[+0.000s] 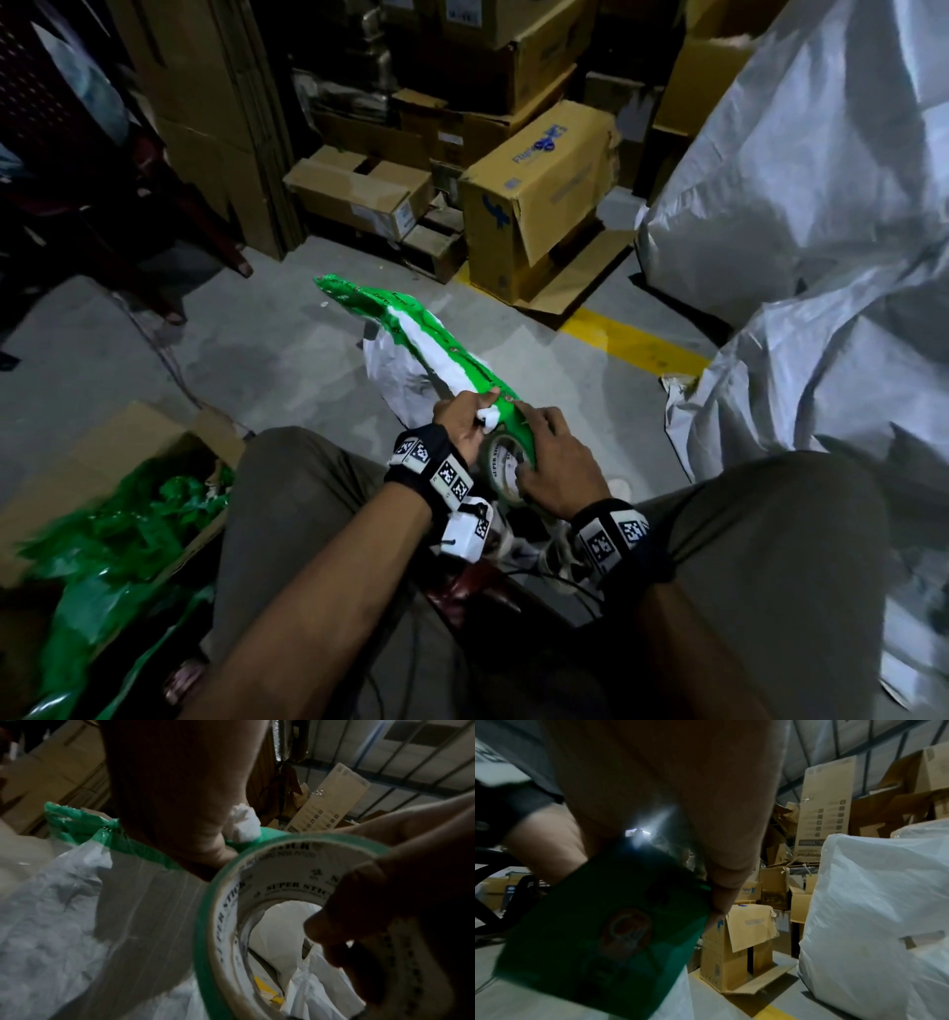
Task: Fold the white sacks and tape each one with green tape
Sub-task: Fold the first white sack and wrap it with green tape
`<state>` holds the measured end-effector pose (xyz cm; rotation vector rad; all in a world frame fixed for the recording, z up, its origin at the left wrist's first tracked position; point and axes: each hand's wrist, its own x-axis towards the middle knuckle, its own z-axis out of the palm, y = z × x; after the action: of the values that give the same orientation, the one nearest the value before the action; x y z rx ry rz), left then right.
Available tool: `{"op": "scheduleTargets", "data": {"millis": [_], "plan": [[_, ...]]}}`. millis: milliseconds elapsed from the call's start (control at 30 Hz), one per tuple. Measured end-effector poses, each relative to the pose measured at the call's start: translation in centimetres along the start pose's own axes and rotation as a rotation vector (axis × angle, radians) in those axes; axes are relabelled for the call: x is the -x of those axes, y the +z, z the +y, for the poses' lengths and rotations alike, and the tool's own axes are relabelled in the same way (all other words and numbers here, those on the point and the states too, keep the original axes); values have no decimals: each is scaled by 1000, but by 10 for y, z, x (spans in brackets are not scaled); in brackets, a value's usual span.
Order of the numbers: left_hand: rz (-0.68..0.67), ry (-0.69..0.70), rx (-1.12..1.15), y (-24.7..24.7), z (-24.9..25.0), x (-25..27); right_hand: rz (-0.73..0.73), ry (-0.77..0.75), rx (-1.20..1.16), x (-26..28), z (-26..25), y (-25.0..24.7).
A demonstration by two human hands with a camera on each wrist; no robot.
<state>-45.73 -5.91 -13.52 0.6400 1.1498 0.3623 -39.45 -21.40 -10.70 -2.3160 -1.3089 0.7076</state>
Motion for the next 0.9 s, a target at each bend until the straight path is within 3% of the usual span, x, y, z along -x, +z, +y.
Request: {"op": "scheduleTargets", "data": {"millis": [133, 467, 600, 733, 900], "plan": [[-206, -30, 14, -3, -2, 39, 19, -9, -63, -2, 2, 3], [-286, 157, -377, 17, -10, 61, 50, 133, -363, -9, 16, -12], [-300, 157, -380, 19, -16, 58, 19, 124, -300, -8, 18, -13], [-167, 259, -501, 17, -25, 51, -38, 133, -225, -6, 11, -5], [116, 407, -919, 18, -23, 45, -52, 132, -232, -8, -2, 5]]}}
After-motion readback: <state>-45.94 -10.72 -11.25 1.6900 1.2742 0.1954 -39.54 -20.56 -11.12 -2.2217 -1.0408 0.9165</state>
